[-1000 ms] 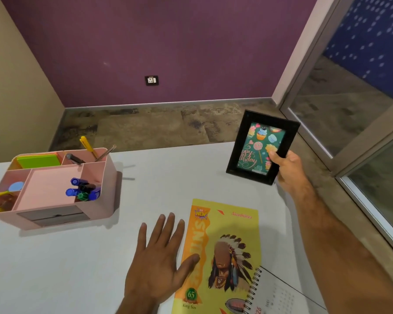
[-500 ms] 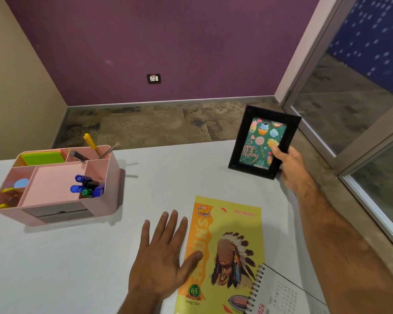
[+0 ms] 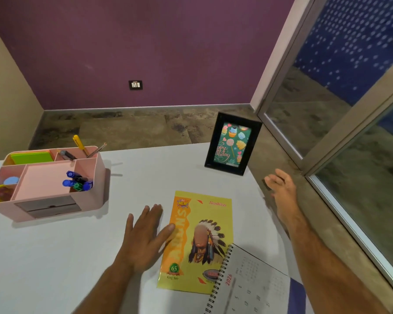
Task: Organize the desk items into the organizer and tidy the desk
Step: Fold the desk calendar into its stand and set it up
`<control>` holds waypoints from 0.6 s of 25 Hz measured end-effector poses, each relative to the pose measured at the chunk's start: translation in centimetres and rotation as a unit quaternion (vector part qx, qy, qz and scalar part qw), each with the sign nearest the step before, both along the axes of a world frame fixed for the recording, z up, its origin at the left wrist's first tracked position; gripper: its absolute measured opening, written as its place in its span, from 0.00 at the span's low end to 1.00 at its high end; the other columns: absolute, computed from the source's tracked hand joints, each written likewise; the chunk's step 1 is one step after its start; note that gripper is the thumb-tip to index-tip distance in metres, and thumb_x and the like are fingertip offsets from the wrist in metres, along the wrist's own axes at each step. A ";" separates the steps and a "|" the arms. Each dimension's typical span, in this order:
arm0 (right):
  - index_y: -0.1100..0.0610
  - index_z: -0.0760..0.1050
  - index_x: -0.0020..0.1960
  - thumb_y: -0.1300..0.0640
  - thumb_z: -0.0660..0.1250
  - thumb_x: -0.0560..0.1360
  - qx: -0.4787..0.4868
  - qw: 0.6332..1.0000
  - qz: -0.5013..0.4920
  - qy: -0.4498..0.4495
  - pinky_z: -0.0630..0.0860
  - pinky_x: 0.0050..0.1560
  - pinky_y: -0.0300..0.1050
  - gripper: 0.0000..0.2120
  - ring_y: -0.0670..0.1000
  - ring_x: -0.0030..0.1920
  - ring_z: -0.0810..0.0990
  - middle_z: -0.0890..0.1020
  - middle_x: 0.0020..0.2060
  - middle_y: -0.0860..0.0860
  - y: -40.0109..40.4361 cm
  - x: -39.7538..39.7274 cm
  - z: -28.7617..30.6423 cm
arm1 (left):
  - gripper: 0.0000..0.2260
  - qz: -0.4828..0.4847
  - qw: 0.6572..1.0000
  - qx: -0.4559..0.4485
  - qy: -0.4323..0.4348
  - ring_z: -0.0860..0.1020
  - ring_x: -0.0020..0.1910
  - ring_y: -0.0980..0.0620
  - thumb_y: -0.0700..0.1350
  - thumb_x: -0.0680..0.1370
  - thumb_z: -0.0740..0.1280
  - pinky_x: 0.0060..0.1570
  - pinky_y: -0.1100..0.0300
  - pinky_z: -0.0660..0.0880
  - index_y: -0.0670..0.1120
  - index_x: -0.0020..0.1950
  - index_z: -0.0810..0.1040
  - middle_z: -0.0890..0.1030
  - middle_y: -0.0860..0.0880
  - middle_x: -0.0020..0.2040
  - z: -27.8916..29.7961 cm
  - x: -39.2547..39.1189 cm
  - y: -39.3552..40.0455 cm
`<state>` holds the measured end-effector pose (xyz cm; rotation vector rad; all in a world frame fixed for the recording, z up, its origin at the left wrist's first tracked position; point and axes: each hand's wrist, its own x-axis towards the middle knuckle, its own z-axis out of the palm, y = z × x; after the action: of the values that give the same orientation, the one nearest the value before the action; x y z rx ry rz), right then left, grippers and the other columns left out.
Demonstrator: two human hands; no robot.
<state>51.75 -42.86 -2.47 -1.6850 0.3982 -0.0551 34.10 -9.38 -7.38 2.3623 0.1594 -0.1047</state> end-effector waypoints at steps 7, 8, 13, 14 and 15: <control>0.61 0.74 0.63 0.60 0.73 0.72 -0.147 0.984 -0.054 0.083 0.76 0.49 0.46 0.20 0.53 0.47 0.79 0.82 0.53 0.57 -3.0 -10.0 0.8 | 0.22 0.151 0.985 -0.082 -0.034 0.79 0.54 0.51 0.64 0.71 0.65 0.55 0.50 0.75 0.51 0.58 0.78 0.82 0.54 0.52 2.3 -5.6 -3.0; 0.61 0.74 0.62 0.60 0.73 0.72 -0.161 0.981 -0.065 0.092 0.75 0.48 0.45 0.19 0.53 0.46 0.79 0.82 0.51 0.56 -3.1 -11.6 0.8 | 0.15 0.154 0.982 -0.106 -0.029 0.80 0.48 0.51 0.60 0.72 0.69 0.50 0.52 0.76 0.51 0.51 0.79 0.82 0.54 0.46 2.6 -6.6 -3.8; 0.59 0.79 0.54 0.50 0.74 0.67 -0.302 0.939 -0.078 0.147 0.77 0.52 0.49 0.19 0.59 0.49 0.81 0.84 0.49 0.57 -3.6 -19.5 0.0 | 0.11 0.142 0.976 -0.125 0.106 0.79 0.39 0.55 0.54 0.72 0.72 0.43 0.57 0.75 0.48 0.40 0.75 0.81 0.53 0.37 3.4 -11.2 -6.9; 0.59 0.78 0.54 0.48 0.74 0.66 -0.310 0.934 -0.084 0.154 0.78 0.53 0.50 0.22 0.60 0.50 0.80 0.83 0.50 0.58 -3.5 -21.0 0.0 | 0.12 0.141 0.975 -0.113 0.127 0.79 0.40 0.54 0.55 0.72 0.71 0.42 0.58 0.74 0.48 0.40 0.75 0.80 0.54 0.38 3.4 -11.9 -7.4; 0.60 0.77 0.57 0.48 0.75 0.66 -0.301 0.935 -0.088 0.168 0.77 0.54 0.48 0.24 0.60 0.52 0.80 0.82 0.53 0.58 -3.4 -22.4 0.0 | 0.12 0.139 0.974 -0.108 0.143 0.79 0.41 0.54 0.56 0.71 0.71 0.42 0.58 0.73 0.49 0.40 0.75 0.80 0.55 0.39 3.4 -12.5 -7.9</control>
<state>29.36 -46.29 -2.47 -2.2681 0.8551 -0.0197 21.56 -17.25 -3.99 2.0759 0.5873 -0.3101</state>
